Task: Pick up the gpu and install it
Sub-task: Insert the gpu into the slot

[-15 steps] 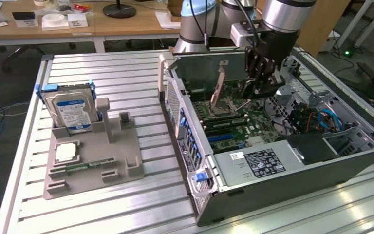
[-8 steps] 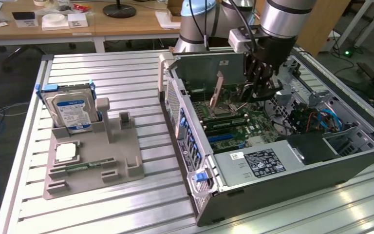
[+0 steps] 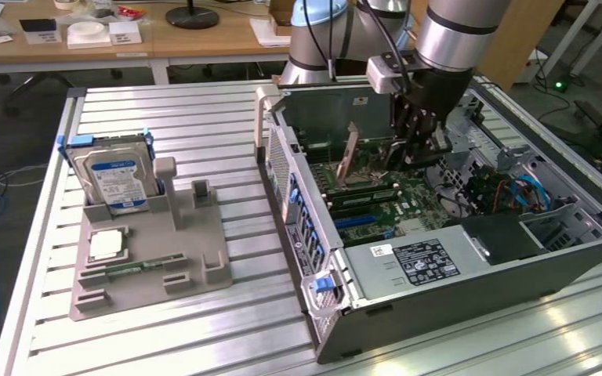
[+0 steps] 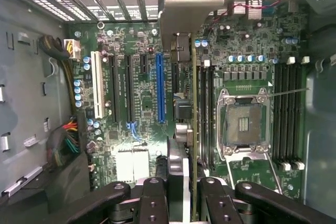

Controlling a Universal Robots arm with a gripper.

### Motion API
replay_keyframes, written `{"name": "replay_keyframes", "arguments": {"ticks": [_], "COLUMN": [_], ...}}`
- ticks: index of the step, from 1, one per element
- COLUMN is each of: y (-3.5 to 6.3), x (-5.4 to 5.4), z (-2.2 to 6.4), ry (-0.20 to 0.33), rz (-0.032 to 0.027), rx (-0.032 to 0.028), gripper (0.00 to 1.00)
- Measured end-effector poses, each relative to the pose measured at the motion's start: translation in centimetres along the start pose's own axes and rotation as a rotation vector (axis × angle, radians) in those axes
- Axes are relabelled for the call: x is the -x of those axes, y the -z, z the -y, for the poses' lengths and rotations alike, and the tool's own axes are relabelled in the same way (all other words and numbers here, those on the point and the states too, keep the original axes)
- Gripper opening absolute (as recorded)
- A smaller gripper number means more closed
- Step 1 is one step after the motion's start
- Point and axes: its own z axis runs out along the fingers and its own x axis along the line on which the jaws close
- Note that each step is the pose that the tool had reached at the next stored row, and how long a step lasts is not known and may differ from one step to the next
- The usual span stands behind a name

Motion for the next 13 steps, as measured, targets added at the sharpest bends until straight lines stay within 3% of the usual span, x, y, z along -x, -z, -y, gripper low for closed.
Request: {"name": "replay_keyframes", "arguments": {"ticks": [7, 13], "y": [-1.12, -1.65], "x": [-0.1, -0.2], "z": [-0.13, -0.37], "ry": [0.008, 0.009], "rz": [-0.0009, -0.0036], "rx": [0.001, 0.0113], "gripper": [0.28, 0.28]}}
